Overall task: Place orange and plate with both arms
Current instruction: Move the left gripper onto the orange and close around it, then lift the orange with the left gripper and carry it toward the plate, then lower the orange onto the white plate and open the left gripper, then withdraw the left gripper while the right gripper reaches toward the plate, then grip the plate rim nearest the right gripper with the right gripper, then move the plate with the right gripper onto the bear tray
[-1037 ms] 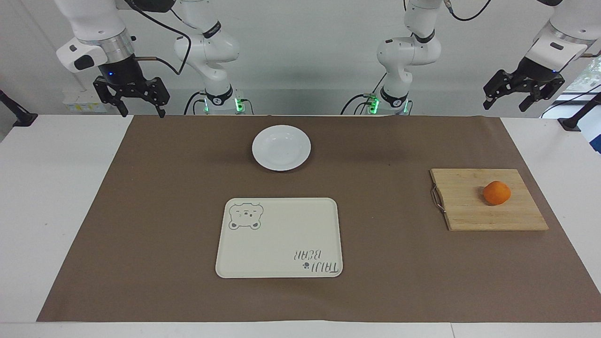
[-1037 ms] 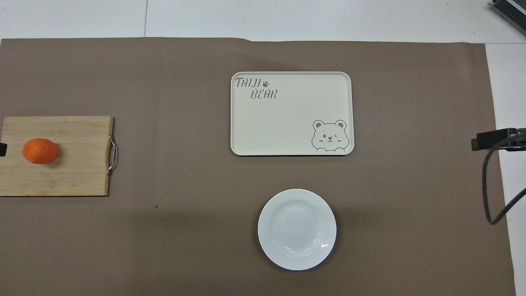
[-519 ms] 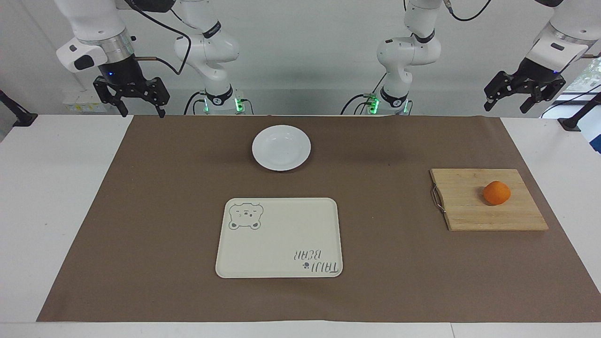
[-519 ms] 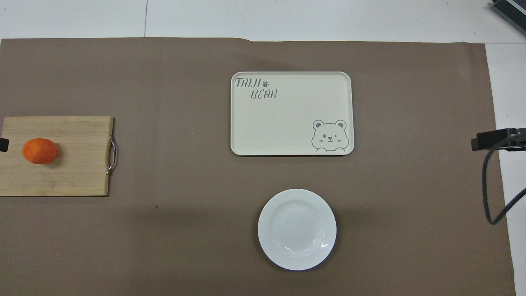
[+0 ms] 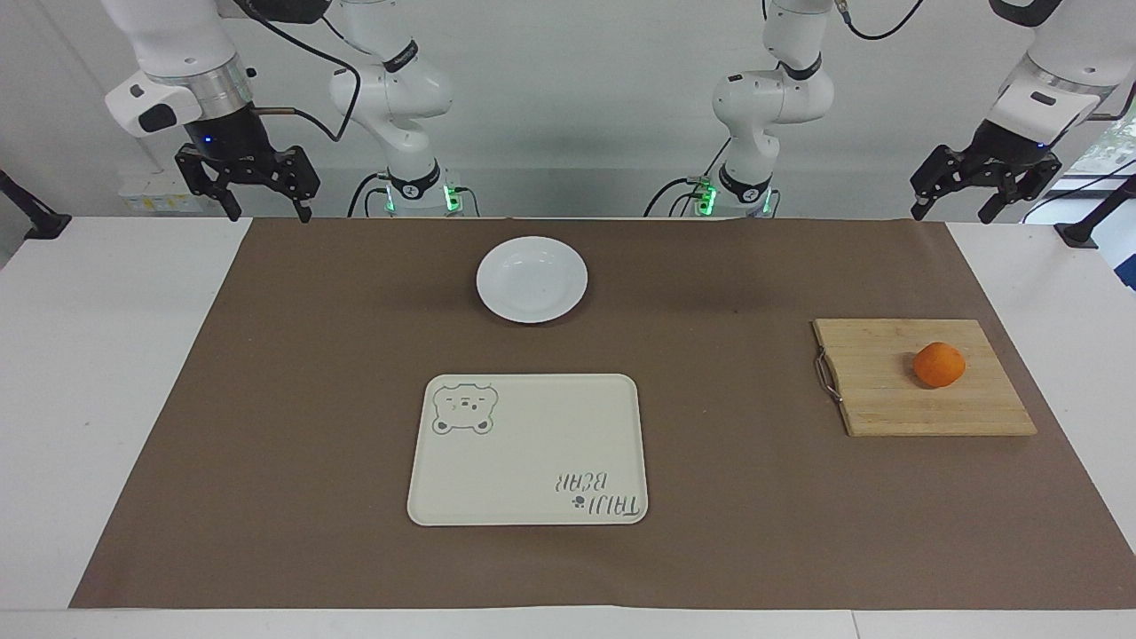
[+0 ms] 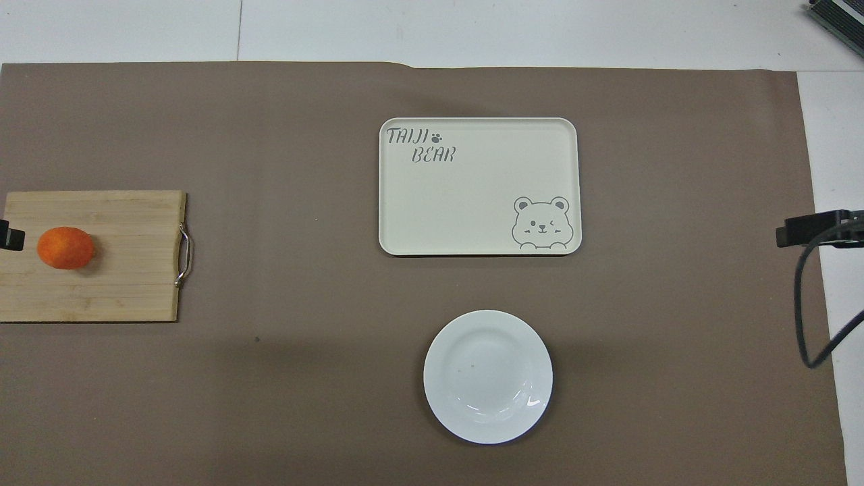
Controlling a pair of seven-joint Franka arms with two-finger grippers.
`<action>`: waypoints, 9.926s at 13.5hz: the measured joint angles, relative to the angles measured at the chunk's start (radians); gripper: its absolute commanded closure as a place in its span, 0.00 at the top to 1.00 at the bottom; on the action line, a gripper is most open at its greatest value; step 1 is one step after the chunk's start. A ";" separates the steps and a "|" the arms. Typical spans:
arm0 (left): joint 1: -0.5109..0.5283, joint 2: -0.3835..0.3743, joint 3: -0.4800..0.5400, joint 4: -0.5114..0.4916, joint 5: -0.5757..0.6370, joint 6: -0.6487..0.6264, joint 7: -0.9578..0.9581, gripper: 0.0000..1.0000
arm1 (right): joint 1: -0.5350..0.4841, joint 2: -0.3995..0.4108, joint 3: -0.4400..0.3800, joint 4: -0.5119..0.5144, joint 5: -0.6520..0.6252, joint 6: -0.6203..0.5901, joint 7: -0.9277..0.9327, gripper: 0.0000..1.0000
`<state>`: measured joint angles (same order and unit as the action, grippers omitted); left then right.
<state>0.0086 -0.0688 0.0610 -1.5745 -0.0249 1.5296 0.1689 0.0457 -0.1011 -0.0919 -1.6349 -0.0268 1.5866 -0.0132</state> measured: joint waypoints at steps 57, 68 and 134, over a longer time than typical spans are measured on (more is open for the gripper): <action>-0.622 0.229 -0.044 -0.428 -0.120 0.787 -0.520 0.00 | 0.000 0.030 -0.002 -0.047 0.057 -0.012 -0.018 1.00; -0.985 0.246 -0.044 -0.439 -0.121 0.806 -0.836 0.92 | -0.039 0.040 -0.007 -0.208 0.207 0.052 -0.187 1.00; -0.097 0.041 -0.008 0.094 0.040 -0.077 -0.010 1.00 | 0.150 0.100 0.002 -0.857 1.011 0.397 -0.426 0.00</action>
<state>-0.0880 -0.0281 0.0525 -1.4808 0.0150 1.4530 0.1585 0.1959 -0.0011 -0.0900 -2.4918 0.9846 1.9841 -0.4395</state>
